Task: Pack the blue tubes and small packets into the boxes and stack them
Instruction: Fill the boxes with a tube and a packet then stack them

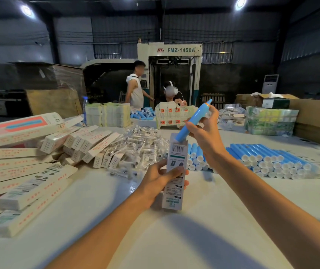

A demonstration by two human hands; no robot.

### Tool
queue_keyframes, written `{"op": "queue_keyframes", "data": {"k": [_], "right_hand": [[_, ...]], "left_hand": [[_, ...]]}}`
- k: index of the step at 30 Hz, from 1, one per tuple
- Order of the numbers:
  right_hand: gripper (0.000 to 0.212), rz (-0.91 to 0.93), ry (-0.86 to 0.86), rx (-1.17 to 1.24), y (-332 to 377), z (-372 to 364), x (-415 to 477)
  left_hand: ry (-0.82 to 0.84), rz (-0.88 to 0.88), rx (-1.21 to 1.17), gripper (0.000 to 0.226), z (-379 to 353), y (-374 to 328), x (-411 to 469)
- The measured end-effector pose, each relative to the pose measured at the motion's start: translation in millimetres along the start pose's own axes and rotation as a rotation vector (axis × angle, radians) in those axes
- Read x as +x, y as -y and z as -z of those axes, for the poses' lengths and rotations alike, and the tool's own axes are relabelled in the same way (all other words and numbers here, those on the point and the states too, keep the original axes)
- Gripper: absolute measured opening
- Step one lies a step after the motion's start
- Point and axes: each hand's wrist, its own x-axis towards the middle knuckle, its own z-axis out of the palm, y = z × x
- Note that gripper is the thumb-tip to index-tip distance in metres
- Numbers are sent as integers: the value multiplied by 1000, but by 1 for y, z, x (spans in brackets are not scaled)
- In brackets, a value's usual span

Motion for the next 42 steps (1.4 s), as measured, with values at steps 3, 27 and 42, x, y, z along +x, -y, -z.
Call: {"op": "queue_keyframes", "data": {"k": [3, 27, 42], "right_hand": [[98, -17, 30, -83, 0, 10, 11], [24, 193, 138, -418, -64, -16, -24], [40, 285, 658, -837, -109, -66, -63]], "left_hand": [[7, -4, -4, 51, -1, 1, -1], [-574, -186, 111, 15, 56, 5, 13], [-1001, -56, 155, 33, 93, -8, 11]]}}
